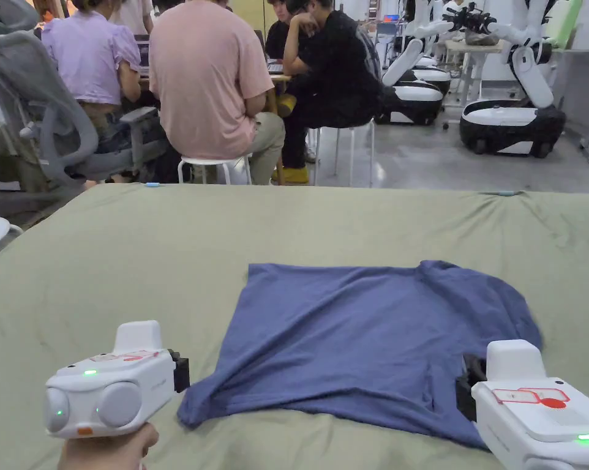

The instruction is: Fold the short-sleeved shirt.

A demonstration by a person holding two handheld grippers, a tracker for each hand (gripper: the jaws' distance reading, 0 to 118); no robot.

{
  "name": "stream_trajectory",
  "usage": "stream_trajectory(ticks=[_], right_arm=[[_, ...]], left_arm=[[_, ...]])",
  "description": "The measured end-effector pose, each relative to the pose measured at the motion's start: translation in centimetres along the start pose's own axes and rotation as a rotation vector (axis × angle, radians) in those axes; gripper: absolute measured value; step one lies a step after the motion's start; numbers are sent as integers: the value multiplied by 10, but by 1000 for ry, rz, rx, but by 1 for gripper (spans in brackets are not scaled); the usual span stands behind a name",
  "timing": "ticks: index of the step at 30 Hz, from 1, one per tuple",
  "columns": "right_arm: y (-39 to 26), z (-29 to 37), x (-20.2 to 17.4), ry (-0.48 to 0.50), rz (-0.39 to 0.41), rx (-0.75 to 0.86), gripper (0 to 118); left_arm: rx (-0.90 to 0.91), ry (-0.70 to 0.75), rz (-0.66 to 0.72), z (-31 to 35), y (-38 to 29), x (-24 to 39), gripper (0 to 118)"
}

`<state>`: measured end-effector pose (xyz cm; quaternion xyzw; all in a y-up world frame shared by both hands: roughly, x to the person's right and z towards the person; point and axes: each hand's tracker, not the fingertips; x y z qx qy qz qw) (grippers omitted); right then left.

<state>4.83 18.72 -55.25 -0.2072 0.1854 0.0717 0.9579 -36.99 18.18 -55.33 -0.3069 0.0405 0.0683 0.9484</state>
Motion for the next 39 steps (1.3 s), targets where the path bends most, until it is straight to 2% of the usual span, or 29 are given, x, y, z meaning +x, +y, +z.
stream_trajectory(ticks=[2, 3, 4, 5, 6, 7, 10, 11, 12, 13, 16, 17, 18, 19, 20, 21, 22, 24, 25, 26, 27, 28, 29, 30, 32, 34, 36, 39], right_arm=[[-6, 1, 8, -15, -2, -9, 0], [-11, 5, 13, -22, 0, -18, 0], [-13, 3, 18, -27, 1, -26, 0], [-14, 1, 22, -31, -2, -35, 0], [-16, 0, 27, -38, -1, -41, 0], [-22, 9, 31, -51, 1, -46, 0], [-28, 16, 49, -70, -2, -67, 0], [-32, 22, 53, -82, 1, -77, 0], [-36, 24, 60, -98, 9, -87, 0], [-39, 27, 68, -112, 14, -95, 0], [-53, 41, 92, -151, -9, -108, 1], [-58, 44, 101, -150, -24, -100, 12], [-64, 48, 108, -130, -45, -85, 53], [-71, 52, 112, -122, -55, -74, 89], [-77, 51, 114, -127, -49, -77, 116], [-84, 46, 116, -117, -33, -97, 116], [-91, 44, 115, -87, -17, -112, 110], [-98, 32, 109, -40, -8, -163, 106], [-102, 23, 107, -16, -4, -201, 98], [-106, 15, 105, 14, 5, -226, 75], [-107, 2, 108, 28, 13, -247, 75], [-110, -5, 107, 27, 20, -253, 63], [-113, -10, 106, 17, 18, -250, 30], [-117, -8, 103, -12, 27, -225, 5], [-111, -2, 114, 20, 2, -191, 5], [-102, 16, 119, -29, -31, -113, 5], [-89, 23, 132, -38, -109, -73, 5], [-63, 16, 146, -83, -115, -63, 5]], left_arm=[[-19, -70, 13, -10, -3, -12, 0], [-52, -104, 15, -15, -8, -16, 5], [-92, -110, 5, -23, -11, -15, 29], [-113, -104, -11, -31, -15, -12, 68], [-129, -83, -36, -40, -22, -10, 113], [-130, -82, -60, -48, -29, -9, 118], [-204, -24, -117, -76, -36, 3, 81], [-223, -28, -120, -83, -38, 5, 64], [-225, -56, -115, -90, -38, 7, 27], [-224, -64, -110, -96, -38, 10, 1], [-250, -58, -127, -107, -38, 15, 2], [-252, -56, -132, -104, -37, 18, 2], [-239, -36, -150, -101, -38, 19, 2], [-229, -15, -178, -97, -37, 21, 2], [-221, -8, -188, -94, -37, 22, 2], [-208, -10, -185, -90, -37, 22, 2], [-197, -13, -179, -88, -36, 22, 2], [-192, -16, -177, -88, -35, 23, 2], [-186, -16, -180, -74, -34, 31, 2], [-183, -15, -179, -74, -34, 32, 2], [-183, -15, -176, -74, -34, 32, 2], [-183, -17, -174, -71, -33, 35, 2], [-182, -19, -173, -67, -32, 37, 2], [-184, -19, -171, -66, -32, 39, 2], [-191, -17, -177, -61, -30, 42, 2], [-156, -8, -143, -48, -19, 40, 1], [-115, -22, -57, -41, -3, 38, 1], [-85, -21, -44, -44, 27, 44, 1]])
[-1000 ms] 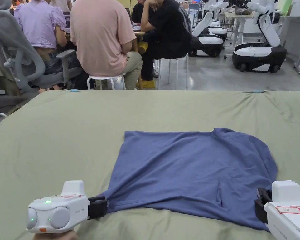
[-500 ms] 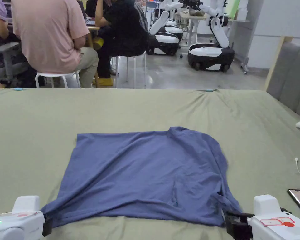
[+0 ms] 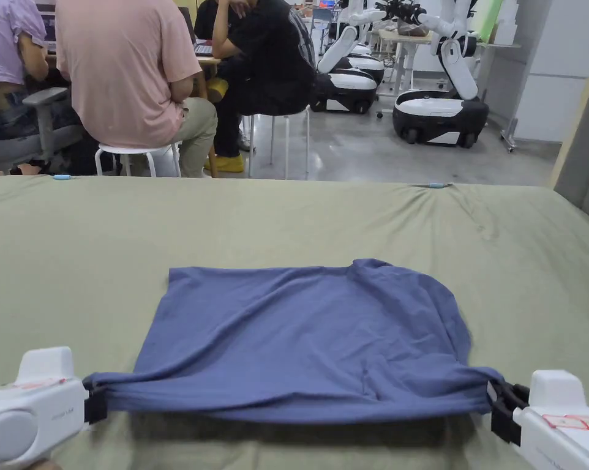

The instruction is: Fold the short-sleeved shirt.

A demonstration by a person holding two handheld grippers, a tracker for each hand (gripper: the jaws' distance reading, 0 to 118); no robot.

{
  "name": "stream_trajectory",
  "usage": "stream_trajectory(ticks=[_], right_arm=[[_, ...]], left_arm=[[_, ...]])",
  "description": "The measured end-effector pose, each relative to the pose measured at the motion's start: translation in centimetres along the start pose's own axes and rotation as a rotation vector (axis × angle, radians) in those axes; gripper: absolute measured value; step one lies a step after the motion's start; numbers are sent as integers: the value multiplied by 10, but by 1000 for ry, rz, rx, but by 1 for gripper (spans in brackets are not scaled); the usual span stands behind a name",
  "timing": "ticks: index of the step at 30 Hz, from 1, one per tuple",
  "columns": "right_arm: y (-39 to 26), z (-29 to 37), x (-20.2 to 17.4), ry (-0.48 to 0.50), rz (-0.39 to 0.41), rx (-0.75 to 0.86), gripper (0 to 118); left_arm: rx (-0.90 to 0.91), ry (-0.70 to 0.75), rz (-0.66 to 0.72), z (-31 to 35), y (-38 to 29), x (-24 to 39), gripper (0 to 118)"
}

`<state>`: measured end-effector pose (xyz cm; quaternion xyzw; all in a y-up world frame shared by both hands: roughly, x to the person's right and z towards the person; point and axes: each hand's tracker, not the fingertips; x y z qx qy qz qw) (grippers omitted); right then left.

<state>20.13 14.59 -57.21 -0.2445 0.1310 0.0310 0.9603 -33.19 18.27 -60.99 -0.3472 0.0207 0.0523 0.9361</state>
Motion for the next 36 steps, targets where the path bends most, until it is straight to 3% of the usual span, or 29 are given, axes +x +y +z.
stream_trajectory(ticks=[3, 6, 10, 17, 20, 21, 22, 23, 24, 26, 27, 28, 30, 31, 32, 33, 34, 36], right_arm=[[23, -18, 8, -31, -9, -6, 5], [47, -52, 15, -72, 47, -26, 5], [65, -107, 32, -105, 52, -89, 5], [65, -170, 55, -134, 75, -196, 5], [61, -170, 64, -126, 84, -176, 8], [62, -163, 67, -116, 86, -140, 26], [65, -154, 71, -109, 63, -131, 57], [69, -144, 73, -68, 26, -127, 85], [72, -129, 60, -33, 6, -96, 104], [74, -98, 44, -14, 36, -5, 106], [73, -82, 33, -13, 58, 22, 107], [74, -73, 5, -6, 57, 48, 107], [68, -49, -18, 19, 34, 74, 106], [64, -40, -28, 20, 32, 79, 99], [62, -35, -55, 20, 38, 99, 81], [56, -29, -67, 0, 66, 140, 34], [52, -25, -75, -9, 108, 153, 0], [50, -36, -109, -29, 122, 174, 0]], left_arm=[[31, 18, -7, -16, 33, 7, 1], [23, 22, 3, -45, 63, 14, 1], [-34, 42, 9, -97, 92, 27, 1], [-169, 137, 11, -167, 100, 44, 1], [-197, 76, 5, -168, 92, 41, 2], [-186, 64, 1, -161, 88, 40, 6], [-139, 65, 1, -151, 85, 38, 18], [-52, 78, 5, -136, 82, 38, 38], [78, 100, 10, -117, 77, 41, 69], [256, 115, -7, -85, 66, 48, 99], [292, 121, -24, -70, 60, 54, 108], [314, 104, -37, -58, 54, 60, 108], [316, 27, -57, -48, 38, 65, 105], [333, 0, -53, -39, 28, 71, 98], [371, -27, -63, -29, 16, 78, 82], [398, -30, -102, -21, 6, 84, 36], [396, 0, -138, -17, -1, 91, 0], [406, 20, -149, -9, -13, 96, 0]])
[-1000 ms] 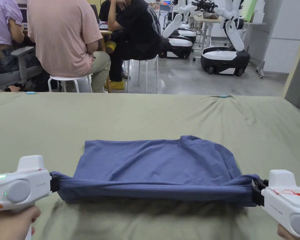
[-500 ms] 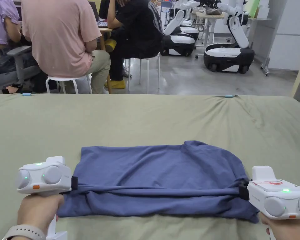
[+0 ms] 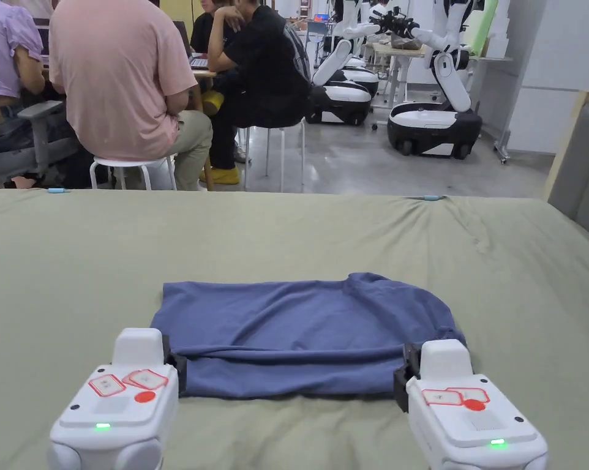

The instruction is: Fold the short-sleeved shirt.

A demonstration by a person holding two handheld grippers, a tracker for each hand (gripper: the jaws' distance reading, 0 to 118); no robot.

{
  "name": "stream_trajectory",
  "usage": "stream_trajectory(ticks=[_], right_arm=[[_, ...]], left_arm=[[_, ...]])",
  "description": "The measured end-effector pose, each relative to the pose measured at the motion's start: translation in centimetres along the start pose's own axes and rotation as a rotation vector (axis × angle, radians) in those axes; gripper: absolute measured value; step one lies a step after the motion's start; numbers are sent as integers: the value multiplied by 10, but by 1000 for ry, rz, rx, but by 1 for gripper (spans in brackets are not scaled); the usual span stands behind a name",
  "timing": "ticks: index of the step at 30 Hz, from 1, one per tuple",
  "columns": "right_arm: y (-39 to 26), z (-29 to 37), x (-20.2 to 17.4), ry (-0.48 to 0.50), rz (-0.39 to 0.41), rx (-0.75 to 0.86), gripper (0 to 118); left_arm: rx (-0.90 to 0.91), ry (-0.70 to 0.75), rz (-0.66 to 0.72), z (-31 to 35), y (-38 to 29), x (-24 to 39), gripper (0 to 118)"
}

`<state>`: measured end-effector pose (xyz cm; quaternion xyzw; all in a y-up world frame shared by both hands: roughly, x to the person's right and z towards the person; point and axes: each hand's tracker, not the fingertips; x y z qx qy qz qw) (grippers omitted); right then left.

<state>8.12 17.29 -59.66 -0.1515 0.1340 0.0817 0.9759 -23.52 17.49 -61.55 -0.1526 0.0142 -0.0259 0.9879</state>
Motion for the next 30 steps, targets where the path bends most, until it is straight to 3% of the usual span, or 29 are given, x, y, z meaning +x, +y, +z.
stream_trajectory(ticks=[3, 7, 10, 15, 16, 17, 18, 19, 20, 23, 24, 27, 28, 29, 30], right_arm=[[10, -4, -17, 37, -9, -21, 0], [20, -13, -34, 36, -7, -16, 0], [13, -16, -33, 25, 14, -19, 0], [4, -20, -15, 4, -14, -45, 0], [3, -14, -8, -1, -24, -53, 0], [3, -18, -8, -7, -27, -61, 0], [2, -21, -7, -15, -29, -66, 0], [2, -24, -6, -18, -31, -69, 0], [1, -31, -3, -26, -31, -76, 0], [-2, -44, 3, -52, -31, -108, 0], [-23, -21, 38, -69, -39, -117, 0], [-30, -32, 57, -104, -56, -173, 0], [-35, -25, 76, -119, -69, -206, 0], [-38, -31, 85, -135, -79, -230, 0], [-42, -39, 93, -148, -94, -245, 0]], left_arm=[[-76, -71, 32, 0, -2, -4, 0], [-123, -34, 27, -4, -8, -23, 0], [-311, -37, 202, -17, -35, -61, 0], [-369, -39, 176, -49, -43, -80, 0], [-373, -34, 182, -60, -40, -82, 11], [-375, -26, 191, -73, -37, -84, 35], [-393, -6, 190, -92, -36, -84, 77], [-402, -2, 186, -107, -34, -85, 99], [-407, -1, 186, -124, -34, -86, 110], [-473, 60, 140, -172, -36, -82, 95], [-497, 66, 120, -185, -39, -80, 91], [-655, 25, 47, -202, -54, -62, 86], [-606, 45, -17, -199, -55, -59, 86], [-581, 28, -39, -194, -47, -59, 80], [-600, 27, -13, -192, -43, -59, 62]])
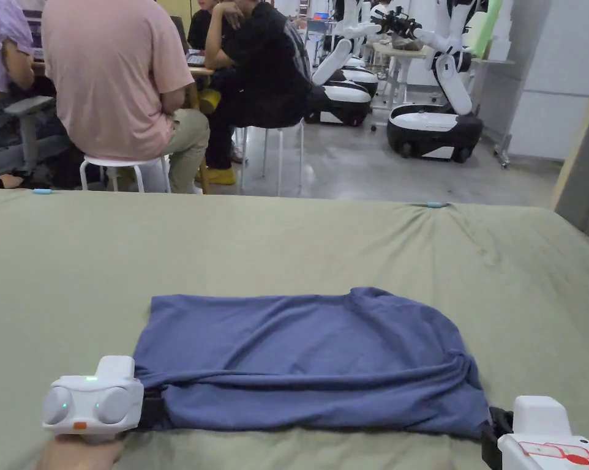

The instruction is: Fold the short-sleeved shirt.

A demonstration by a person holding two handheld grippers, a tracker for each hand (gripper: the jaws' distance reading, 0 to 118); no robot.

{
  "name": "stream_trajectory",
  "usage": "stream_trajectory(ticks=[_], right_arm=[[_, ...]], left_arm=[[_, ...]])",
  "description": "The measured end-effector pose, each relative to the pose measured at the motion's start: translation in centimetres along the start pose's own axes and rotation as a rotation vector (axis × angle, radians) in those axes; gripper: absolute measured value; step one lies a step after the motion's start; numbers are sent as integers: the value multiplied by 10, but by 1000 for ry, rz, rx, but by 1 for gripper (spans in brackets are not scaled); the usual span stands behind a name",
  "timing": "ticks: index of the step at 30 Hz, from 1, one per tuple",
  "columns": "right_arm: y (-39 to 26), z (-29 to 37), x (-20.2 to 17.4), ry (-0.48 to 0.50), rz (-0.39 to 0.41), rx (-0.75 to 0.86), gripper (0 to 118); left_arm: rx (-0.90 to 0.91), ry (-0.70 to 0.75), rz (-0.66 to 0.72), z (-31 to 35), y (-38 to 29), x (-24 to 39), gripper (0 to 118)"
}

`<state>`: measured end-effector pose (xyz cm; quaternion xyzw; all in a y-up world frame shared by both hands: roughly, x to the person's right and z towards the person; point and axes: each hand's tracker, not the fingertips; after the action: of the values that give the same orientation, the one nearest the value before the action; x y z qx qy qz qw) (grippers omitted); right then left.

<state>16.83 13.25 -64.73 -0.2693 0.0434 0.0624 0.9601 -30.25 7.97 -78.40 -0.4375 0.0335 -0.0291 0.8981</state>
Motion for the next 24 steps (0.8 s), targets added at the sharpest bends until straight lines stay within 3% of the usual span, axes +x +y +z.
stream_trajectory(ticks=[2, 3, 4, 6, 7, 8, 9, 10, 11, 12, 13, 15, 16, 24], right_arm=[[-2, -15, 21, 0, -36, -33, 0], [-1, -27, 26, 16, -54, -60, 13], [0, -38, 27, 42, -59, -89, 42], [2, -59, 37, 58, -27, -126, 116], [2, -71, 37, 58, -15, -151, 118], [2, -81, 37, 53, -15, -145, 115], [1, -89, 37, 58, -16, -137, 105], [-1, -95, 42, 53, -10, -158, 88], [-5, -100, 42, 66, -2, -188, 60], [-9, -103, 42, 88, -4, -228, 60], [-12, -103, 43, 111, -22, -265, 50], [-9, -95, 47, 111, -59, -221, 13], [-8, -86, 46, 96, -55, -211, 8], [13, -8, 49, 119, 28, -167, 7]], left_arm=[[48, 23, -44, 15, 0, 2, 2], [105, 65, -54, 24, -3, 1, 2], [143, 45, -11, 40, -3, 0, 2], [144, -7, 35, 52, -3, -3, 2], [143, -3, 20, 56, -3, -2, 2], [157, -3, 3, 61, -2, -1, 2], [169, 0, -10, 64, -2, 1, 2], [176, 1, -17, 66, -3, 2, 2], [182, -1, -18, 66, -5, 3, 2], [185, -8, -13, 65, -4, 2, 2], [185, -13, -11, 67, -6, 1, 2], [193, -20, -23, 71, -10, -2, 2], [197, -12, -36, 73, -11, -4, 2], [202, -57, -15, 125, -35, -37, 2]])
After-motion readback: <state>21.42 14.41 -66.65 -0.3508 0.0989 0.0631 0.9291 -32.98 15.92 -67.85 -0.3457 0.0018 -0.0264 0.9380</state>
